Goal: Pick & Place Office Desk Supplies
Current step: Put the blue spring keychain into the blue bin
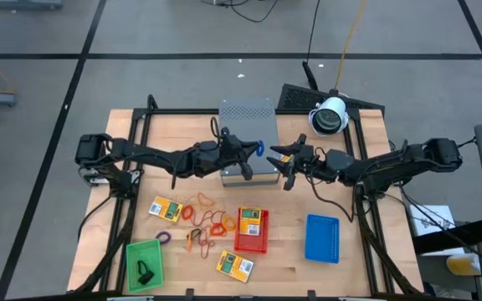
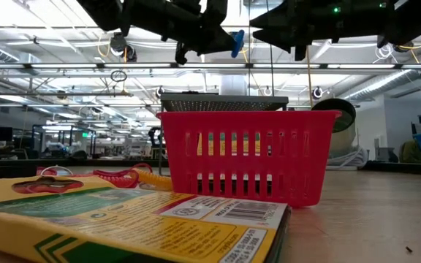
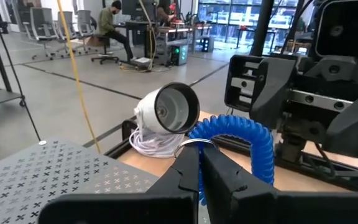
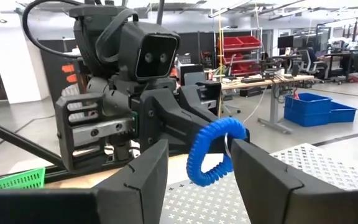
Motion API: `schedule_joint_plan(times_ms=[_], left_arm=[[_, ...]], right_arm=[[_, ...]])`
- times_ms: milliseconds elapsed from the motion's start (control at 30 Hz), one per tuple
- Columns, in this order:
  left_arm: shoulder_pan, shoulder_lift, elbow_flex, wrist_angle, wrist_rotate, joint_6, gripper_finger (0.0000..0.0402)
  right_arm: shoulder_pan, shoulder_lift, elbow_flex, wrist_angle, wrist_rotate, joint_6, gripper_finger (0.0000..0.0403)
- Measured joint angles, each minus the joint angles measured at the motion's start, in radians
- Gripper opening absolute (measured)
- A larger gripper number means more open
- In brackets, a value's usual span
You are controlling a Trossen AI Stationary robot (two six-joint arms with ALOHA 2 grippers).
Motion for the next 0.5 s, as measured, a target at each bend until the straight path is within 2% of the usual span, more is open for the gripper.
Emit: schedule_joint_plan(times_ms=[500], left_arm=[[0.000,0.000,0.000,0.055,0.036,0.011,0.0004]], right_arm=[[0.000,0.000,0.000,0.001,0.001,0.003,0.0169]])
